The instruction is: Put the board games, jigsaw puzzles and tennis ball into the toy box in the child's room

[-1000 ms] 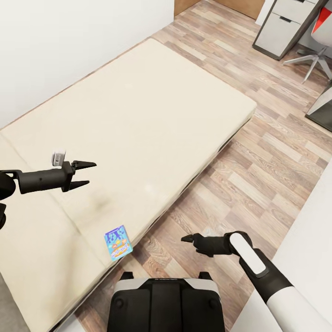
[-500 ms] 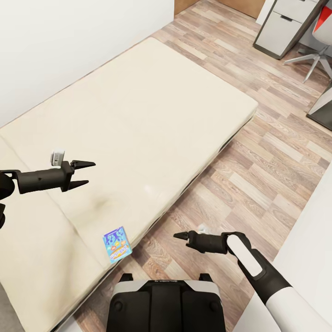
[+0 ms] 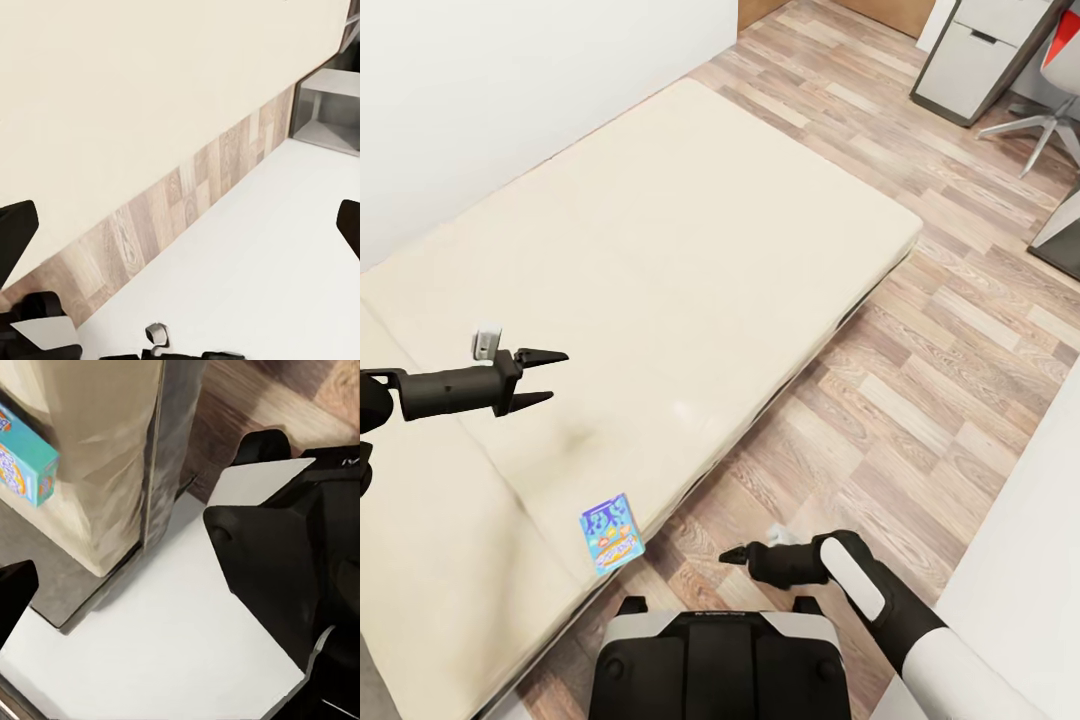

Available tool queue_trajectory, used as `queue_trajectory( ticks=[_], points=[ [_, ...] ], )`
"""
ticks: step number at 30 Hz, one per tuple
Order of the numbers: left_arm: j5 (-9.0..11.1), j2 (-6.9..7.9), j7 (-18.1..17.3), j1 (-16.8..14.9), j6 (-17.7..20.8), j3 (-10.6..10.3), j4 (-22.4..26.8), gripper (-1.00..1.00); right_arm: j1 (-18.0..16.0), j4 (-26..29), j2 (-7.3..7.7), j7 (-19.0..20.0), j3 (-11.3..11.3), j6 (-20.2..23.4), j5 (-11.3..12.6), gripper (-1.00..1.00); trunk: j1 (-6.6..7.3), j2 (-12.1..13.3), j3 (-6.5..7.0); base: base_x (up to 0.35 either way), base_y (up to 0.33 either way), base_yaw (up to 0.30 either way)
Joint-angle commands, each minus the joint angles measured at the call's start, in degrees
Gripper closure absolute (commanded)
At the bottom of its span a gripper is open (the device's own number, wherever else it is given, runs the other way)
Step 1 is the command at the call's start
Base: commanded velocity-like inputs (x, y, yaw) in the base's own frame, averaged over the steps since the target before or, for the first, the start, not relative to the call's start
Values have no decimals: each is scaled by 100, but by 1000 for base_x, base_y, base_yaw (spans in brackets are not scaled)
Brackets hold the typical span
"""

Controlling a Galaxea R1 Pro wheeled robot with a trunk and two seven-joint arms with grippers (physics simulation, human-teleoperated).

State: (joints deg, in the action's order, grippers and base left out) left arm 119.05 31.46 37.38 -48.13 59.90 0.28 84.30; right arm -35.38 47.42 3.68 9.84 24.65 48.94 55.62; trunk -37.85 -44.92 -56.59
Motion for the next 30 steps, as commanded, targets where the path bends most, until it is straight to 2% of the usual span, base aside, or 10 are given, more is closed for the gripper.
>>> queue_trajectory(
  ticks=[1,4,6,7,8,9,11,16,21,30],
  points=[
    [56,0,59,-3,10,1,3,-100,-17,-131,-8,92,30,-125,-44,-100,-23,-46,-22,0,0,0],
    [56,0,59,-3,10,0,1,-100,-45,-247,-35,498,63,-337,-168,-100,-89,-166,-76,0,0,0],
    [56,-1,59,-3,10,-2,4,-100,-62,-222,-45,770,67,-388,-456,-100,-133,-247,-112,0,0,0],
    [56,-4,59,-3,10,-5,4,-100,-81,-202,-54,950,62,-410,-738,-100,-155,-287,-129,0,0,0],
    [56,-3,59,-3,10,-6,3,-100,-96,-194,-64,1031,59,-417,-873,-100,-155,-287,-129,0,0,0],
    [56,-5,59,-3,10,-8,5,-100,-126,-183,-111,1177,55,-428,-1120,-100,-155,-287,-129,0,0,0],
    [56,-7,59,-3,10,-6,5,-100,-158,-178,-245,1354,55,-437,-1414,-100,-155,-287,-129,0,0,0],
    [56,-8,59,-3,10,9,6,-100,-208,-195,-545,1560,57,-442,-1816,-100,-155,-287,-129,0,0,0],
    [56,-7,59,-3,10,11,5,-100,-311,-259,-653,1612,65,-432,-1950,-100,-155,-287,-129,0,0,0],
    [56,-6,59,-3,10,7,4,-100,-350,-312,-723,1626,71,-455,-1986,-100,-155,-287,-129,0,0,0]
  ],
)
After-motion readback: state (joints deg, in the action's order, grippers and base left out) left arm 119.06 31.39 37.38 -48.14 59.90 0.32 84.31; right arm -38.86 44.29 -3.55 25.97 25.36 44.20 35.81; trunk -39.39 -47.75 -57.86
